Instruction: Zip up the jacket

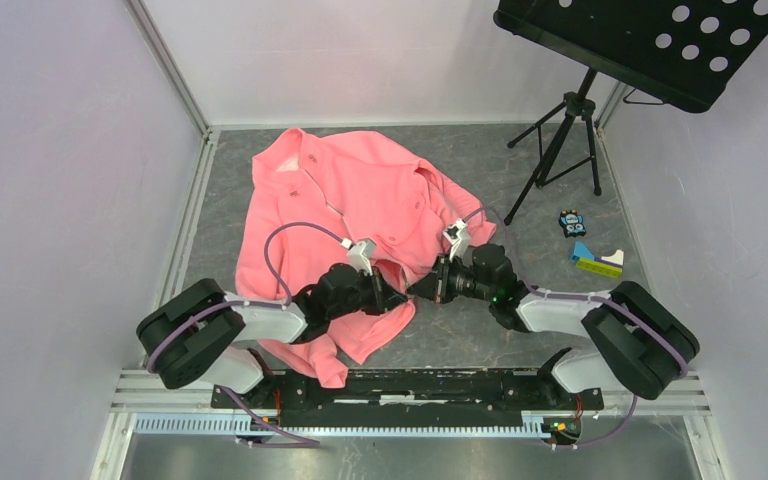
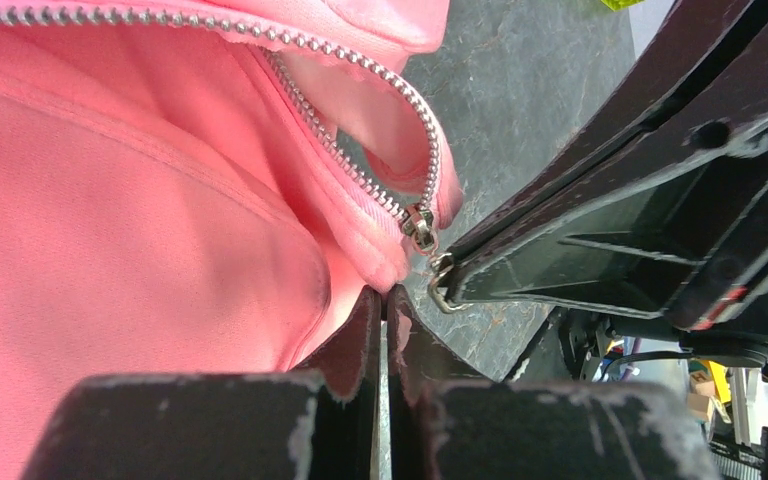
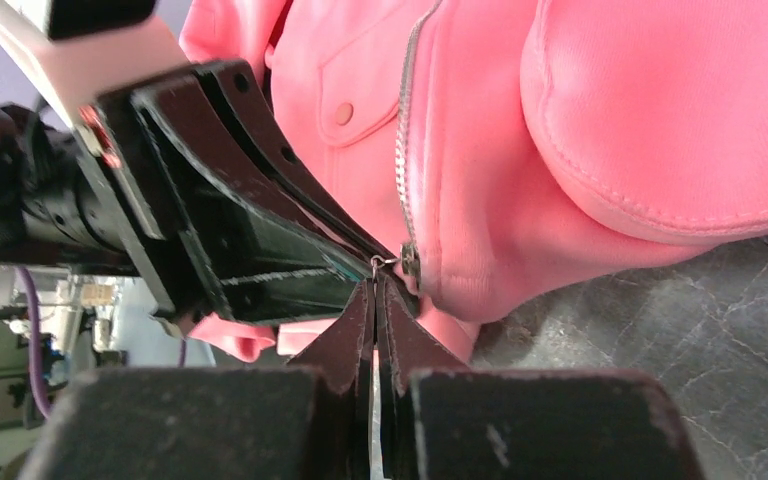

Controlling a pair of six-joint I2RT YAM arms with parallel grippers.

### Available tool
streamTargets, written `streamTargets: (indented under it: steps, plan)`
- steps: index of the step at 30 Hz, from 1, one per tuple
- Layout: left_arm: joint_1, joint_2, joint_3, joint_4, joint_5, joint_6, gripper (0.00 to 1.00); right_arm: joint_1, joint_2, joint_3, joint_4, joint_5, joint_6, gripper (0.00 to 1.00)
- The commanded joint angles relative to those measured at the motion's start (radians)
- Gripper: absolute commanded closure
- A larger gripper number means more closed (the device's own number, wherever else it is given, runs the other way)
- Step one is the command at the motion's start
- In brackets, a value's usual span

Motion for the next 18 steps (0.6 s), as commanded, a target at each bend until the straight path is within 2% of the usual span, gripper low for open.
streamTargets:
  steps: [1,7,12,18]
  plan:
    - [-0.016,0.038,-0.008,0.077,-0.034,-0.044,0.98,0.006,-0.058,0.097,-0.195,0.071,0.084,1.00]
    - [-0.054,0.054,-0.019,0.130,-0.084,-0.088,0.98,0.011,-0.036,0.226,-0.416,0.204,0.184,1.00]
    - [-0.119,0.064,0.002,0.095,-0.175,-0.085,0.98,0.032,0.039,0.350,-0.481,0.245,0.241,1.00]
    - [-0.168,0.085,0.041,0.037,-0.245,-0.073,0.98,0.052,0.124,0.451,-0.458,0.248,0.356,1.00]
